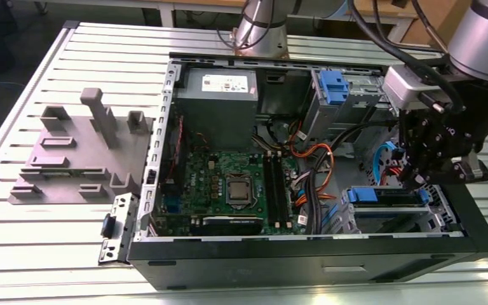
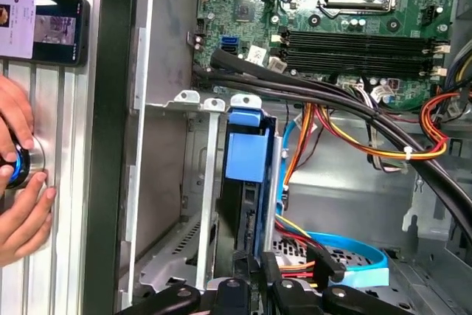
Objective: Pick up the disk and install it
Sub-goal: 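Insert the first disk wire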
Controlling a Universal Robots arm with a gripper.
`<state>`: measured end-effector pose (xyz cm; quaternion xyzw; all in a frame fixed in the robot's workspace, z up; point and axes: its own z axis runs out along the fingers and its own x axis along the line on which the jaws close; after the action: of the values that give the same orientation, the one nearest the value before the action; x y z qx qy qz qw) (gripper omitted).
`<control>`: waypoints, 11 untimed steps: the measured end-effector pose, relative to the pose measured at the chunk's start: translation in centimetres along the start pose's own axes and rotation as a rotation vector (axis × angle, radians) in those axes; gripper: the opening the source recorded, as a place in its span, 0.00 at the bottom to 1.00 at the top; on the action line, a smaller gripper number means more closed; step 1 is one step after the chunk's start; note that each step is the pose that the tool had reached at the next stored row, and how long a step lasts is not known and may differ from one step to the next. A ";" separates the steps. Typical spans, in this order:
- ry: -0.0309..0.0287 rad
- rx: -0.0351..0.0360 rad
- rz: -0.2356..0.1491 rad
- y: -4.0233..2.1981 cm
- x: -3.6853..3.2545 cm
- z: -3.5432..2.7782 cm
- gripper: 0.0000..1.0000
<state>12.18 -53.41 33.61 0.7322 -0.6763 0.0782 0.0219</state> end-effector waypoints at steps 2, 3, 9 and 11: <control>0.0002 0.0089 0.001 0.28 0.05 -0.01 0.18; 0.0003 0.0140 0.001 0.42 0.06 -0.02 0.18; -0.0001 0.0400 0.004 1.22 0.15 -0.03 0.18; -0.0036 0.0480 0.005 1.46 0.21 0.07 0.18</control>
<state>10.76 -53.75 33.47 0.7310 -0.6760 0.0931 0.0029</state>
